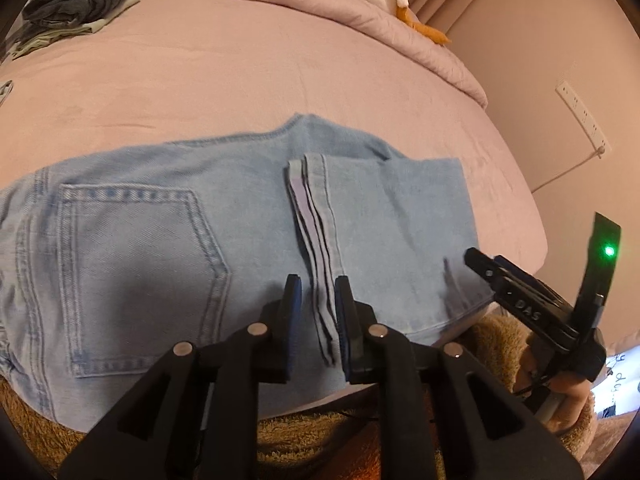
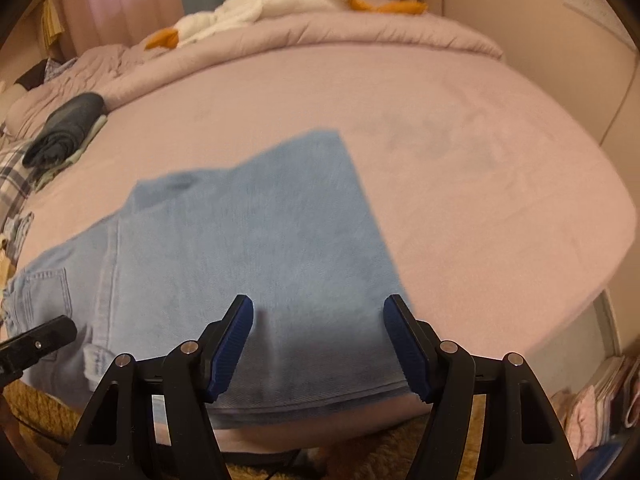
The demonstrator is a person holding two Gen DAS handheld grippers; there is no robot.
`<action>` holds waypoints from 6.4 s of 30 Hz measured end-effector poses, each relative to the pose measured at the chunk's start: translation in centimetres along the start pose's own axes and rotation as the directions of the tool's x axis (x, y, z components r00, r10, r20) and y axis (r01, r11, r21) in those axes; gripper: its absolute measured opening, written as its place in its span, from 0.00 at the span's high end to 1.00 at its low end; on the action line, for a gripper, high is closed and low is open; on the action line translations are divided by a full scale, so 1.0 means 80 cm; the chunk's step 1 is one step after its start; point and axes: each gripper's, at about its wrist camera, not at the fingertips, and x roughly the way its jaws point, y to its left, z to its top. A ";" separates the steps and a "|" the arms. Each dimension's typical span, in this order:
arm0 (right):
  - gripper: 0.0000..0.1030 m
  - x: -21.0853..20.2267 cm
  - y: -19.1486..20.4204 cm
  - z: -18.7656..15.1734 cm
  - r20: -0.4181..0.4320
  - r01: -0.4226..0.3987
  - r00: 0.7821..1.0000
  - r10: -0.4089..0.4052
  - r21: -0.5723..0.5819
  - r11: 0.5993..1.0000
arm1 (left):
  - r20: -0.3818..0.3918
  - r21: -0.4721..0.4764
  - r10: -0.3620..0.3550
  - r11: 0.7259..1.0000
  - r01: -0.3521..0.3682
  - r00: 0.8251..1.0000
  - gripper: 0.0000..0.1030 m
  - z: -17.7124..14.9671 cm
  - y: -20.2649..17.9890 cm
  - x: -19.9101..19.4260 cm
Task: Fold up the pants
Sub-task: 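Fold the hems toward the waistband with the left gripper and release, then grasp the elastic waistband with the left gripper and fold it over the legs, then grasp the elastic waistband with the right gripper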
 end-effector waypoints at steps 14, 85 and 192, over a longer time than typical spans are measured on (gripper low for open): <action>0.32 0.050 0.022 -0.005 -0.070 0.020 0.997 -0.023 -0.043 0.999 | 0.175 -0.113 0.049 0.993 -0.030 0.983 0.58 0.014 0.048 -0.076; 0.32 0.059 0.068 0.010 -0.084 -0.196 0.978 0.192 -0.038 0.980 | 0.189 -0.257 0.238 0.948 -0.186 0.953 0.63 0.008 0.109 -0.108; 0.01 -0.038 -0.036 0.019 0.171 -0.301 0.948 0.267 0.226 0.926 | 0.010 -0.080 0.115 0.990 -0.114 0.993 0.19 0.034 0.052 -0.003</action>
